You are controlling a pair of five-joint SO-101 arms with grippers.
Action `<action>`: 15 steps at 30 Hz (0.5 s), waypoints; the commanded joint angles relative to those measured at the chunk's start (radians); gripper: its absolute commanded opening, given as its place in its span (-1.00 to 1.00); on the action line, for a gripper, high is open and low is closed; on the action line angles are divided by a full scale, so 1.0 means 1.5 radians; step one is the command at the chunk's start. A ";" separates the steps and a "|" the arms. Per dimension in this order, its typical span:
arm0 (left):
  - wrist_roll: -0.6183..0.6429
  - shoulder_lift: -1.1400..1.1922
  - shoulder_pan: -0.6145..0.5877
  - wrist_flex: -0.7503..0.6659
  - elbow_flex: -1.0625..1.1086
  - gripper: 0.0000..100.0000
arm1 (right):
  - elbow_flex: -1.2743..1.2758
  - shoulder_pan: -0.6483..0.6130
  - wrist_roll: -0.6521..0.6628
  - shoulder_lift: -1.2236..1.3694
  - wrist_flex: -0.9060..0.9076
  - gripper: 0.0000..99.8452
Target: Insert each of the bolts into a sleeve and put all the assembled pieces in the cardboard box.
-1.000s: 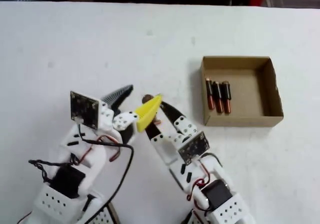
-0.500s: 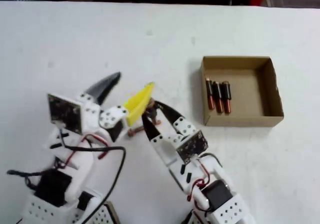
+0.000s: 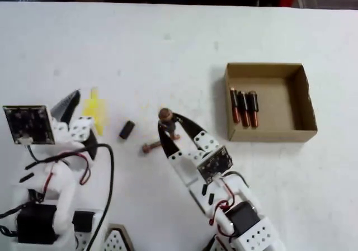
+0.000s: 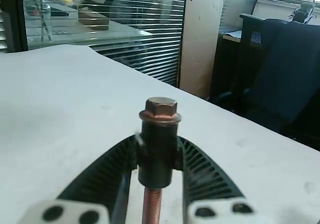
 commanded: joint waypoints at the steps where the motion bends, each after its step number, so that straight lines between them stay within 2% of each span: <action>1: -0.003 -0.028 -0.033 0.019 -0.029 -0.91 | 0.005 0.006 -0.002 -0.009 0.001 -0.97; 5: -0.003 -0.123 -0.032 0.071 -0.028 -0.96 | 0.005 0.006 -0.002 -0.008 0.001 -0.97; 15: -0.003 -0.273 -0.035 0.088 0.094 -0.95 | 0.005 0.006 -0.002 -0.011 0.038 -0.97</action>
